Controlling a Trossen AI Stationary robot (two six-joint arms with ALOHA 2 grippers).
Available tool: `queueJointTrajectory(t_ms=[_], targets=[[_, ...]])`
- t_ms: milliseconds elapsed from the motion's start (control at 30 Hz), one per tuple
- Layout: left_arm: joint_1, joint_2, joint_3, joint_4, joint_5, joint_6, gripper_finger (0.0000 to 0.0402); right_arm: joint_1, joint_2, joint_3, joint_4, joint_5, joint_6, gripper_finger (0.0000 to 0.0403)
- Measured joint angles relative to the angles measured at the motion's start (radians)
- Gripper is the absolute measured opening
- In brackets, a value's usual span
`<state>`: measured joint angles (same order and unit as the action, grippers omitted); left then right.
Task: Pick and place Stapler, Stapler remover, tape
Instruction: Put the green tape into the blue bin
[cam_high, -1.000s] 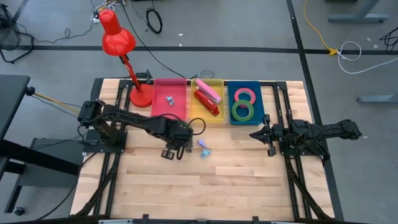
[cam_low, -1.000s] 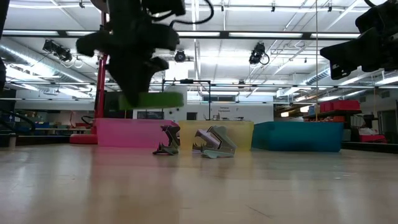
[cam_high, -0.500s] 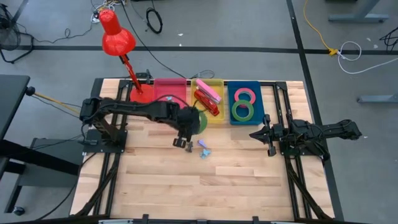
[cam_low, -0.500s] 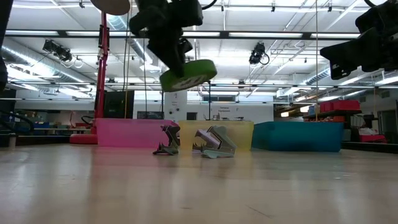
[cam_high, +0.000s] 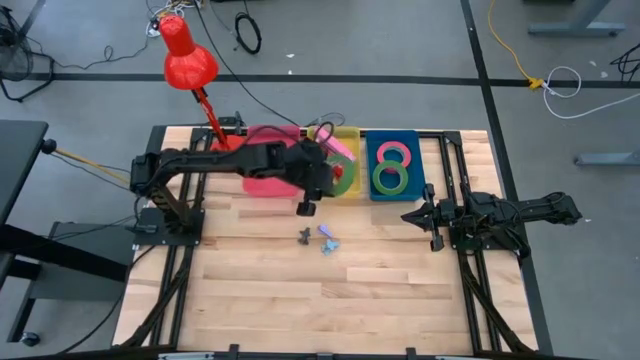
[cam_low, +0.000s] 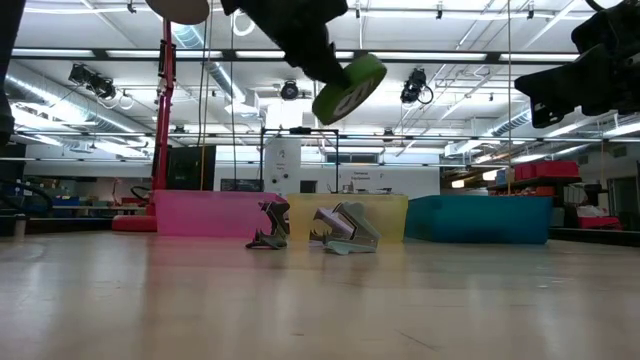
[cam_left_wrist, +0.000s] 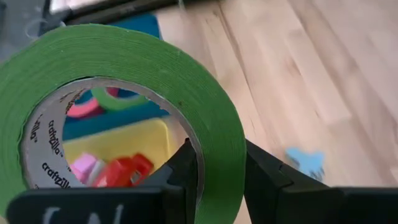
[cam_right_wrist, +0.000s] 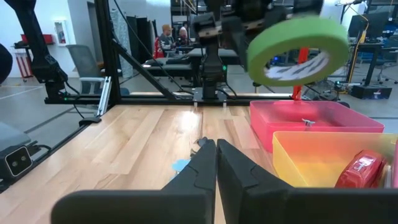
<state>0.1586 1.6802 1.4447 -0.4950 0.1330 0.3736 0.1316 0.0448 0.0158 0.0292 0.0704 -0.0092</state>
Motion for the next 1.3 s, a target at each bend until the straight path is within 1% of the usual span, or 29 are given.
queueJointTrajectory(t_ms=[300, 433, 533, 733, 933, 1000, 1200, 1300], targets=[[0.037, 0.0, 0.009, 0.164, 0.12, -0.029, 0.0097, 0.0, 0.0, 0.0, 0.0, 0.0, 0.0, 0.0017], [0.049, 0.0, 0.009, 0.237, 0.154, -0.052, 0.0098, 0.0, 0.0, 0.0, 0.0, 0.0, 0.0, 0.0017], [0.056, 0.0, 0.009, 0.264, 0.16, -0.056, 0.0098, 0.0, 0.0, 0.0, 0.0, 0.0, 0.0, 0.0017], [0.061, 0.0, 0.009, 0.266, 0.16, -0.056, 0.0098, 0.0, 0.0, 0.0, 0.001, 0.0, 0.0, 0.0017], [0.06, 0.0, 0.009, 0.266, 0.16, -0.056, 0.0098, 0.0, 0.0, 0.0, 0.057, 0.005, 0.0, 0.0017], [0.06, 0.0, 0.009, 0.266, 0.16, -0.055, 0.0098, 0.0, 0.0, 0.0, 0.084, 0.056, 0.0, 0.0017], [0.06, 0.0, 0.009, 0.267, 0.16, -0.054, 0.0098, 0.0, 0.0, 0.001, 0.171, 0.287, 0.011, 0.0017], [0.06, 0.0, 0.009, 0.267, 0.16, -0.054, 0.0098, 0.0, 0.0, 0.001, 0.23, 0.341, -0.02, 0.0017]])
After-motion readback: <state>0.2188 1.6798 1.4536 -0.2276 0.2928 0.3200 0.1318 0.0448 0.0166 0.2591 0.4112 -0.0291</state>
